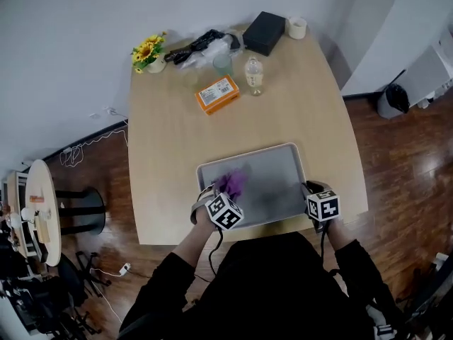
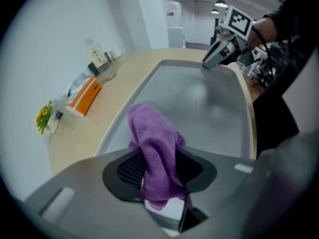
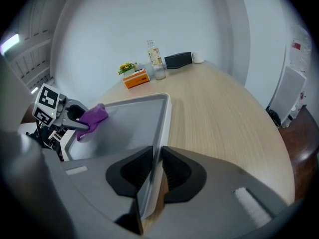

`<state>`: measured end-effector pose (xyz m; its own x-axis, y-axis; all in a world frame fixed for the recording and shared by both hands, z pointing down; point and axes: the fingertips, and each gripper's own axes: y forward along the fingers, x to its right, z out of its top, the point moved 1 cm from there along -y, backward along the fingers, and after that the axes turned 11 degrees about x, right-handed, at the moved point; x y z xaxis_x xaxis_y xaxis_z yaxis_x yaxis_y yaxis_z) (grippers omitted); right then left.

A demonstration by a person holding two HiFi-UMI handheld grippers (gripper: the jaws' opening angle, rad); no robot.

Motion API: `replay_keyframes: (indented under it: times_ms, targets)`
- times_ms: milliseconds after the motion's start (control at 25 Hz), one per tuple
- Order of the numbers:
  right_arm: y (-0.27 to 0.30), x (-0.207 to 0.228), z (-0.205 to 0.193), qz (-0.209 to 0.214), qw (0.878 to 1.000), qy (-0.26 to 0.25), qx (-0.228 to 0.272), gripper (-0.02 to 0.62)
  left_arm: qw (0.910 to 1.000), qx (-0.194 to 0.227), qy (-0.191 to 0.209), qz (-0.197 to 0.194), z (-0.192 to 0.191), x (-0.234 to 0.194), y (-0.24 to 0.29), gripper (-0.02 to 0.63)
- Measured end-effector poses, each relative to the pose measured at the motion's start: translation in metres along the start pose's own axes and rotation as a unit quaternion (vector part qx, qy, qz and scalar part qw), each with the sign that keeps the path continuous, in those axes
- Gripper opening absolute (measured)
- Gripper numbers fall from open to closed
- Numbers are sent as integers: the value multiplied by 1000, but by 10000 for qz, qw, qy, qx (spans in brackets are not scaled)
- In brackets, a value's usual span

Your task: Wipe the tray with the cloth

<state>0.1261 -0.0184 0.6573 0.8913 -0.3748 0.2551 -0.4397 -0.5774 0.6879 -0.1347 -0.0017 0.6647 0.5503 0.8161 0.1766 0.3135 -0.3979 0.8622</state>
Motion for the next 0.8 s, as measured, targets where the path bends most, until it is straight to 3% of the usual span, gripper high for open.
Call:
replay_keyframes:
  times_ms: [120, 280, 440, 520, 640, 800]
  targets:
    - [1, 0, 1, 57, 10000, 33, 64, 64, 9968, 350, 541, -473, 62, 28, 27, 141]
    - [2, -1, 1, 167, 9998, 113, 74, 67, 9861, 695, 1122, -1010, 141, 65, 57, 141]
    - [0, 0, 0, 220, 9994, 242, 95, 67, 9774, 779, 1552, -1205, 185, 94, 73, 141]
    - [-2, 2, 2, 227, 9994, 237, 105, 67, 9747, 836, 1679, -1219, 194, 100, 76, 142]
    - [-3, 5, 1, 226, 9994, 220, 103, 67, 9762, 898, 1521, -1257, 191, 99, 72, 141]
    - [-3, 10, -1, 231, 9996, 160, 90, 69, 9833, 715, 1274, -1085, 140, 86, 49, 143]
